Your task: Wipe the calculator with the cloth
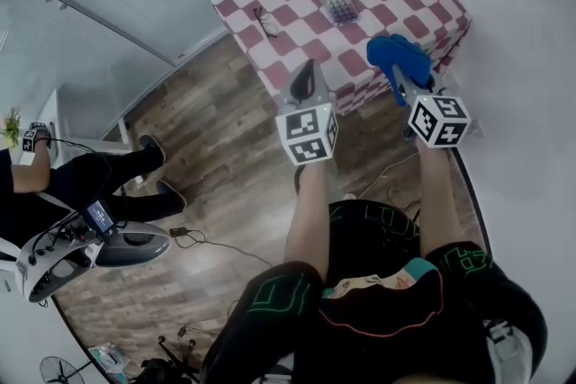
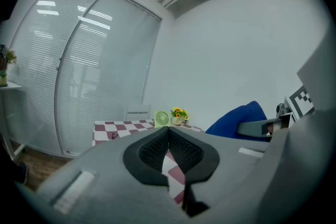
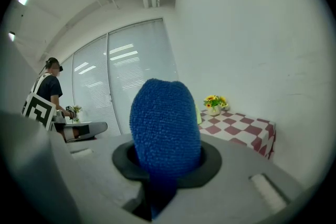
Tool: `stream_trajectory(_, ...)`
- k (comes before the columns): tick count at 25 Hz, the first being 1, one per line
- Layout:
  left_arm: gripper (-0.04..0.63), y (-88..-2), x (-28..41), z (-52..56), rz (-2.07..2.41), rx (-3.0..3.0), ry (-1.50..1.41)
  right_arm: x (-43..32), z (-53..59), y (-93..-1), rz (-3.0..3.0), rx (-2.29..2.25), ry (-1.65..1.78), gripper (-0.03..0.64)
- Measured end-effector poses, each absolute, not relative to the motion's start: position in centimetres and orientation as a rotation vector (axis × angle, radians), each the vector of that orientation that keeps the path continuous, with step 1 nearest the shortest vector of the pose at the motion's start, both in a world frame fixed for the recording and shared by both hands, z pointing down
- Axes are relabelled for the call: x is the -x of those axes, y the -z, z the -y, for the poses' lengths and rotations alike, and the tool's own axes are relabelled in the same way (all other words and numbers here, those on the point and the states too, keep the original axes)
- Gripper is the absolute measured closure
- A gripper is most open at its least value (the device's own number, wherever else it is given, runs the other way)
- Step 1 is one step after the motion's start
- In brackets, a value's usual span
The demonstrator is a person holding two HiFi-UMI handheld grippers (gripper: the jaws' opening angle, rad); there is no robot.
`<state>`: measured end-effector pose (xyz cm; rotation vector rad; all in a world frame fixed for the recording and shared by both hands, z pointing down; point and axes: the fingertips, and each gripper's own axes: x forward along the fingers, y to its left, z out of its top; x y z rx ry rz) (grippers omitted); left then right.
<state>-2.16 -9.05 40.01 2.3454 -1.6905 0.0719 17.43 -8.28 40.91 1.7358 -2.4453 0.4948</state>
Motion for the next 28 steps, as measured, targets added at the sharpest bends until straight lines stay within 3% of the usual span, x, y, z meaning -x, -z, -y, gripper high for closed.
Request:
stream_trajectory(11, 0.584, -44.3, 1.4, 21.4, 1.623, -2.326, -0.156, -20.6, 19.5, -42.7, 2.258, -1.826, -0.417, 0.526)
stream_trajectory(28, 0.584, -43.6, 6.8, 34.0, 1.740, -2.230, -0.014, -12.8, 34.4, -42.2, 2.247, -1.556, -0.191, 0.525)
